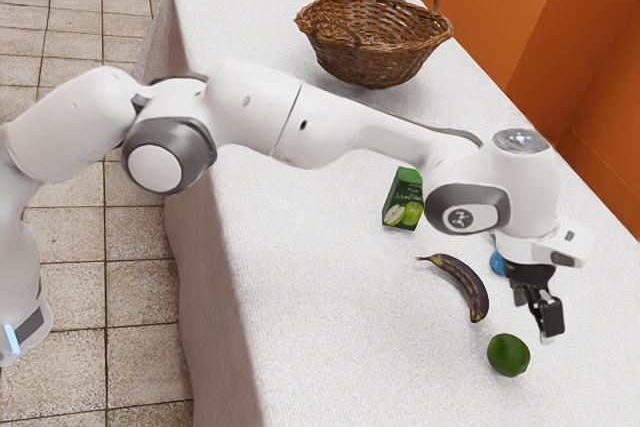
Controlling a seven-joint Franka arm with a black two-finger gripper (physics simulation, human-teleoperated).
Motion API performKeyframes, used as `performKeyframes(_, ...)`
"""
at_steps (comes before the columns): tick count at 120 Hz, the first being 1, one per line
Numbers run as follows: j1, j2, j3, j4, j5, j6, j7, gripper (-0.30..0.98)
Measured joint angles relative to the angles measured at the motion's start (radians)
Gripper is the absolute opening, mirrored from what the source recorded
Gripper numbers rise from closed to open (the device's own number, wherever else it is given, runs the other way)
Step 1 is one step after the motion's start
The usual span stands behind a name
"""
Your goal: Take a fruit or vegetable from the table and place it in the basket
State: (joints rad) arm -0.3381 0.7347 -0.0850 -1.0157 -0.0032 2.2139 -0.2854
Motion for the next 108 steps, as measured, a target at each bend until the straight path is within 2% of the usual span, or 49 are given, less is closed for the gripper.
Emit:
performKeyframes(32,-0.006,0.025,-0.009,-0.066,0.000,0.063,0.076,0.68)
performKeyframes(108,-0.016,0.040,-0.009,-0.097,-0.003,0.117,0.177,0.68)
